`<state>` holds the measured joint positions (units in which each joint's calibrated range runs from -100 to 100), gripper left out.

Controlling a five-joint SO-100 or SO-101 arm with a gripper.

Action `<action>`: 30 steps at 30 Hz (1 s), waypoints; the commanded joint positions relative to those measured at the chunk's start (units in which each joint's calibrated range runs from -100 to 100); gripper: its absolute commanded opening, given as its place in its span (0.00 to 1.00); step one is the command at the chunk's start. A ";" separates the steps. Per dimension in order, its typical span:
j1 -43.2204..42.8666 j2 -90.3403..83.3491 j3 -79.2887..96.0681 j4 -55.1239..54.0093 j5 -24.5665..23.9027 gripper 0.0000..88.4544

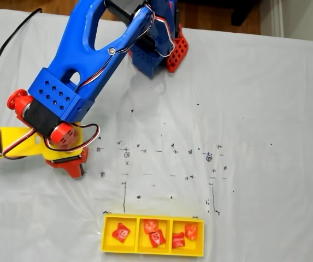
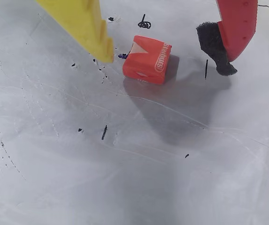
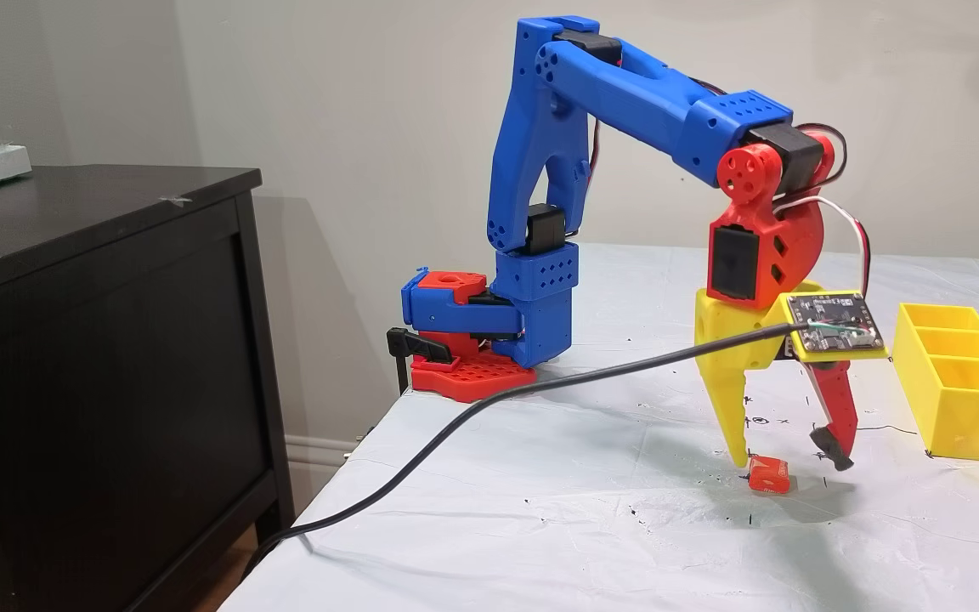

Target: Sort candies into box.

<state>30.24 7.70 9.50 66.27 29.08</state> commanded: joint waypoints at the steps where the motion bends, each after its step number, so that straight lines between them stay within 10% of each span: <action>1: -0.35 -0.91 -3.62 0.57 0.39 0.30; 30: -1.43 2.14 2.66 -3.93 -0.34 0.27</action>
<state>29.30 10.32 12.15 63.41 29.08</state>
